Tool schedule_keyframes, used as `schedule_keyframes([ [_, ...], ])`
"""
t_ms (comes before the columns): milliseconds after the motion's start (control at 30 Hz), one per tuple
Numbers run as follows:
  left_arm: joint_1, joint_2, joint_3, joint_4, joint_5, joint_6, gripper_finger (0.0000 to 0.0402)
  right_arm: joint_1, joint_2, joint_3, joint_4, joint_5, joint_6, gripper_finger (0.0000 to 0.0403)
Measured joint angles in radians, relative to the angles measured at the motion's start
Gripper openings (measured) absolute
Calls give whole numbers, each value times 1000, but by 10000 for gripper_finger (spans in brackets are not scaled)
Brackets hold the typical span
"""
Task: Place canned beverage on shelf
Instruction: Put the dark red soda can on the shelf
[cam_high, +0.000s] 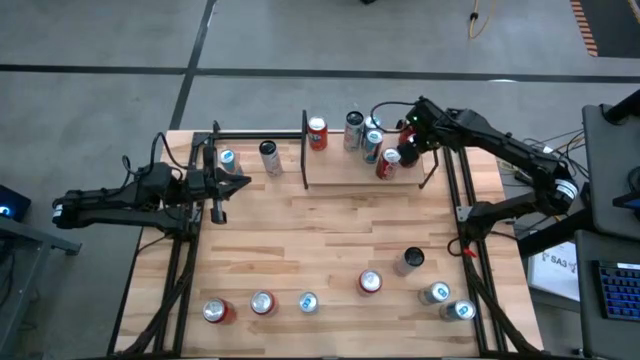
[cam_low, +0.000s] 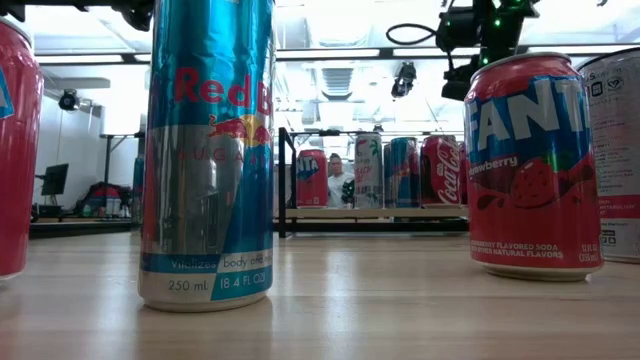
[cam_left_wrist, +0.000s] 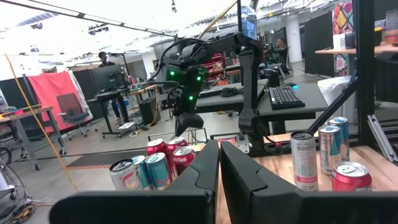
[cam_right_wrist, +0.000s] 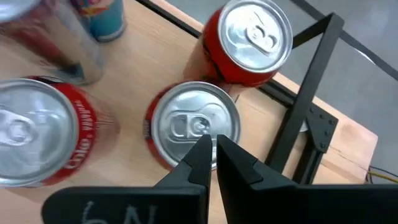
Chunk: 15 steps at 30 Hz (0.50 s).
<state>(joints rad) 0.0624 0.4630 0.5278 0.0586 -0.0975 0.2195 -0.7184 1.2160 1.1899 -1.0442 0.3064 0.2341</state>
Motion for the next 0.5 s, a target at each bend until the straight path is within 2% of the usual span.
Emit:
schedule_keyframes([
  [500,0,0,0,0,0,0,0,-9,0,-37,45,14,-43,12],
])
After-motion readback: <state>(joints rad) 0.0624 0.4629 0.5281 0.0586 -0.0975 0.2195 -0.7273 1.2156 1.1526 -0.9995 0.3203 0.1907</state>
